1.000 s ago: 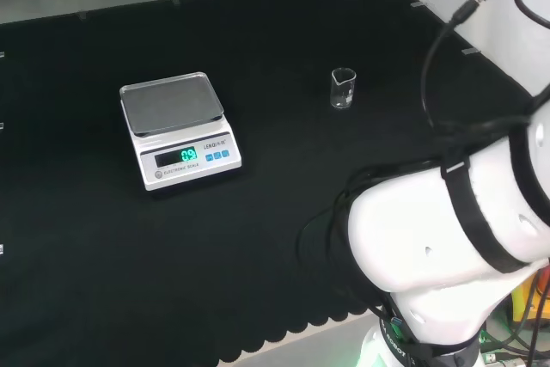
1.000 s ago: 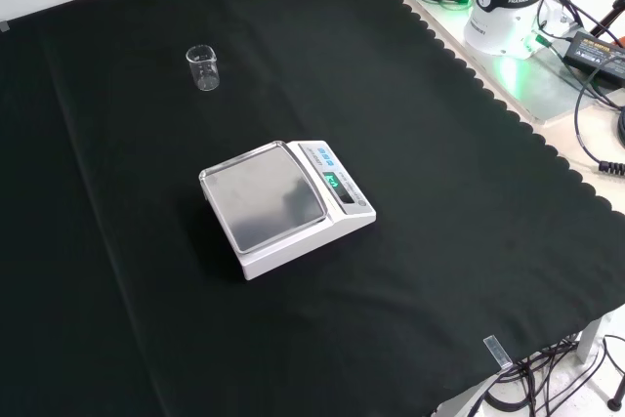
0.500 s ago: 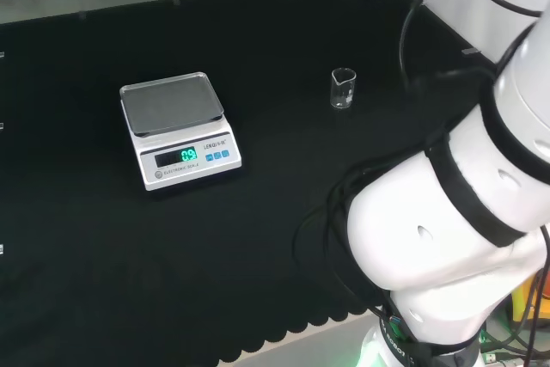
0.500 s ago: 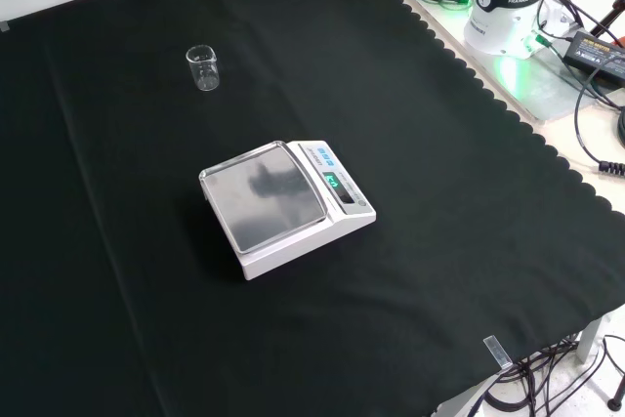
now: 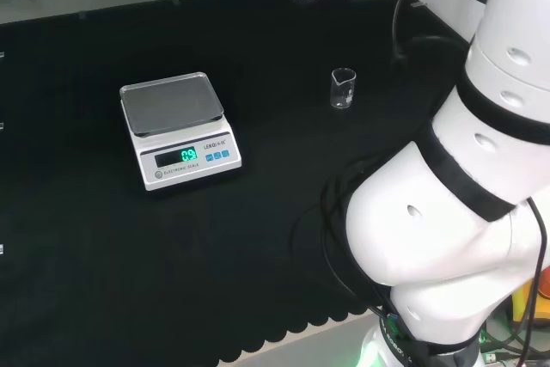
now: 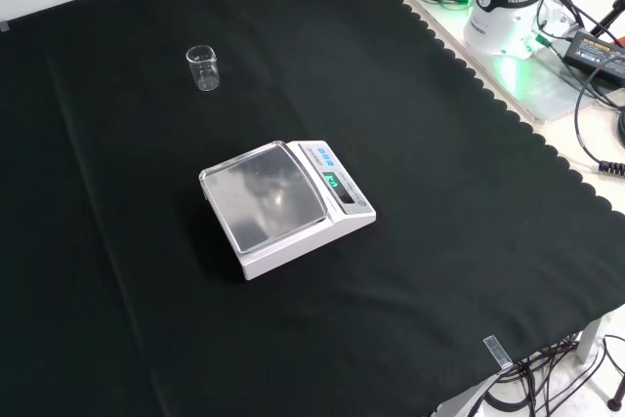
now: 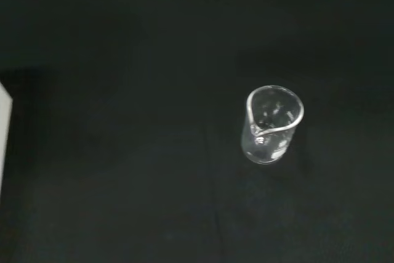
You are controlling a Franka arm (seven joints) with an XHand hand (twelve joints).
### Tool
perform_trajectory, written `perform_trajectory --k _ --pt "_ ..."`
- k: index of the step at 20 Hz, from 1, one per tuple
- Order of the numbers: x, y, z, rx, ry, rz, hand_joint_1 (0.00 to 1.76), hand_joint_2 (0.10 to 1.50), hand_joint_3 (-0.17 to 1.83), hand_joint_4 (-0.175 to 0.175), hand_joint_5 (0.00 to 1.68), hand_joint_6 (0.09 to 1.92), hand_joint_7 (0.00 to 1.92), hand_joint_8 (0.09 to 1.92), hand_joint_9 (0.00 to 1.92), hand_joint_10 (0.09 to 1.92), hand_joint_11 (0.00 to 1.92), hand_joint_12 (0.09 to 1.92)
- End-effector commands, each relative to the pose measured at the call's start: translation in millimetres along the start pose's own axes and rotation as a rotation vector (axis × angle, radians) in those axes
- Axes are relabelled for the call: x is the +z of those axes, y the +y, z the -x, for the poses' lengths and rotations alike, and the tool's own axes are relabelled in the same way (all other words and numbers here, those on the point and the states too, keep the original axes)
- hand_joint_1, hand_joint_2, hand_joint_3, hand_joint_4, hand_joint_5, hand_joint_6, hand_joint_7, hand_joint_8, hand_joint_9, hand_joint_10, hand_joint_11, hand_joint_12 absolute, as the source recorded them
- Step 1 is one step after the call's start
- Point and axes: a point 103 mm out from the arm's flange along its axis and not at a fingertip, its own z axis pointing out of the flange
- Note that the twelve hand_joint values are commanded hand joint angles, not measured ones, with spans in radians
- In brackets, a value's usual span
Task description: Pick up the beaker.
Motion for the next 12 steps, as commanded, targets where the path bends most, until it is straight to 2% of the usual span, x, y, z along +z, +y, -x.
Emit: perform_trajectory --k 1,5,12 --pt "17.5 36.6 38.7 0.09 0.048 -0.076 0.49 0.73 0.1 -0.064 0.07 0.09 0.14 0.81 0.0 0.88 0.06 1.56" --pt "33.0 56.5 52.9 0.113 0.071 -0.128 0.48 0.72 0.09 -0.08 0.15 0.09 0.14 0.81 0.0 0.89 0.06 1.56" --pt "63.7 82.7 74.1 0.131 0.099 -0.194 0.47 0.71 0.08 -0.084 0.2 0.09 0.14 0.81 0.0 0.89 0.07 1.56"
